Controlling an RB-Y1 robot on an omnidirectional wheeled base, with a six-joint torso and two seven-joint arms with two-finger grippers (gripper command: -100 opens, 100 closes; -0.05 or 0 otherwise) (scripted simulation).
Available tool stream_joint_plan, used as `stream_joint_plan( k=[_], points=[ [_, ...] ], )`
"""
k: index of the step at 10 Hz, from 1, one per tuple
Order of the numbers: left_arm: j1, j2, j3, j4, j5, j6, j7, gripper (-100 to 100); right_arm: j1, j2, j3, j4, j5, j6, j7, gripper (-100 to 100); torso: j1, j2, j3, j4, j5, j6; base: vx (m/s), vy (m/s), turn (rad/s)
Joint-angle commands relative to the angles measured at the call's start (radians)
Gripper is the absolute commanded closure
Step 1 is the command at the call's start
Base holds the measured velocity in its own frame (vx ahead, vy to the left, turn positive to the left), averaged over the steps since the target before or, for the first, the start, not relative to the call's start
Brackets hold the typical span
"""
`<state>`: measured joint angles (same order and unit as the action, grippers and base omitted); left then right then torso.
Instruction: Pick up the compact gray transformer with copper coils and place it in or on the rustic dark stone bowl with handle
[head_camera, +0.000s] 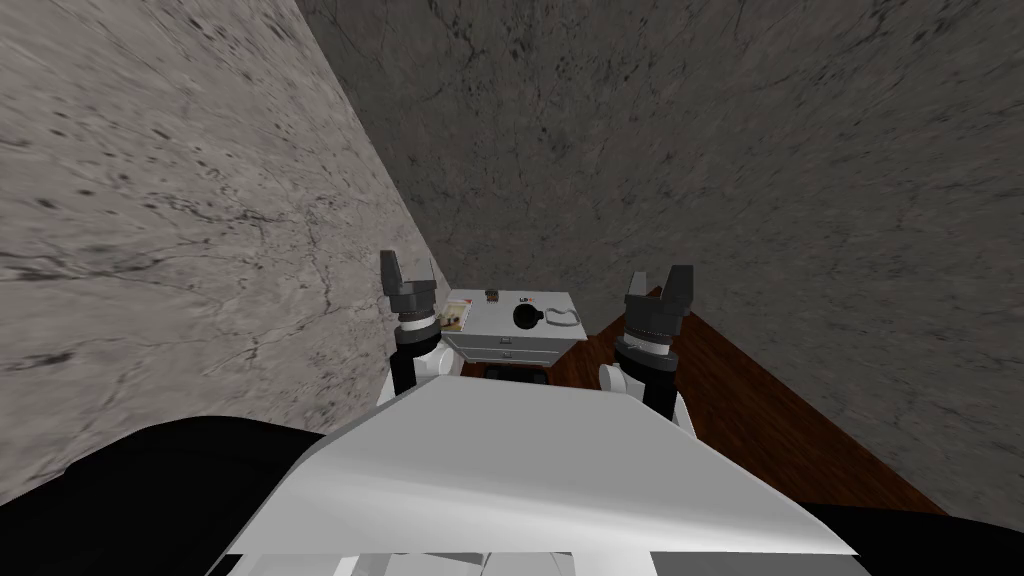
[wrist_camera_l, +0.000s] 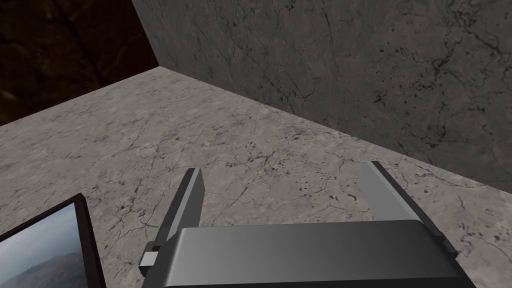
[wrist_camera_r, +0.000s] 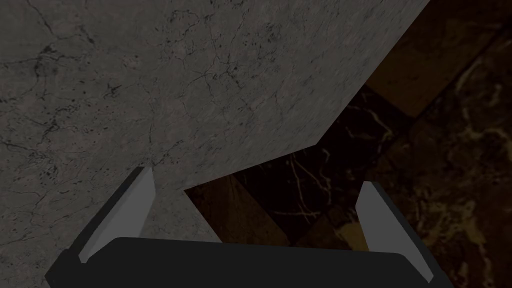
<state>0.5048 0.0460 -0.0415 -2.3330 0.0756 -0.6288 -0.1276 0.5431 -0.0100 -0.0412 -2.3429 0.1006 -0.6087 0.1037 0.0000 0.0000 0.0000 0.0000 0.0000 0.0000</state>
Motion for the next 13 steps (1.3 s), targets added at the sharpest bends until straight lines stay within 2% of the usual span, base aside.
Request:
stream_joint_plan(
  k=[1,4,8,9,10,11,12,13],
  points=[
    [-0.021,0.034,-0.003,0.031,-0.003,0.027,0.007,-100,0.0,0.0,0.0,0.0,0.0,0.0,0.0,0,0.0,0.0,0.0,0.0,0.0,0.0,-0.005,0.008,0.023],
    [-0.074,0.088,-0.009,0.102,-0.009,0.091,0.022,-100,0.0,0.0,0.0,0.0,0.0,0.0,0.0,0,0.002,0.0,0.0,0.0,0.0,0.0,-0.012,0.016,0.016],
    [-0.179,0.17,-0.019,0.226,-0.014,0.208,0.05,-100,0.0,0.0,0.0,0.0,0.0,0.0,0.0,0,0.002,0.001,0.0,0.0,0.0,0.0,-0.018,0.02,0.018],
    [-0.179,0.17,-0.019,0.242,-0.014,0.22,0.05,-100,0.0,0.0,0.0,0.0,0.0,0.0,0.0,0,0.002,0.001,0.001,0.0,0.0,0.0,-0.018,0.014,0.006],
    [-0.21,0.191,-0.022,0.283,-0.014,0.252,0.058,-100,0.0,0.0,0.0,0.0,0.0,0.0,0.0,0,0.001,0.001,0.0,0.0,0.0,0.0,-0.014,0.009,0.007],
    [-0.21,0.191,-0.022,0.283,-0.014,0.256,0.058,-100,0.0,0.0,0.0,0.0,0.0,0.0,0.0,0,0.001,0.0,0.0,0.0,0.0,0.0,-0.01,0.006,0.002],
    [-0.242,0.212,-0.024,0.326,-0.014,0.295,0.065,-100,0.0,0.0,0.0,0.0,0.0,0.0,0.0,0,0.001,0.0,0.0,0.0,0.0,0.0,-0.015,0.009,0.011],
    [-0.242,0.212,-0.024,0.326,-0.014,0.295,0.065,-100,0.0,0.0,0.0,0.0,0.0,0.0,0.0,0,0.001,0.001,0.0,0.0,0.0,0.0,-0.013,0.006,0.0]
  ],
)
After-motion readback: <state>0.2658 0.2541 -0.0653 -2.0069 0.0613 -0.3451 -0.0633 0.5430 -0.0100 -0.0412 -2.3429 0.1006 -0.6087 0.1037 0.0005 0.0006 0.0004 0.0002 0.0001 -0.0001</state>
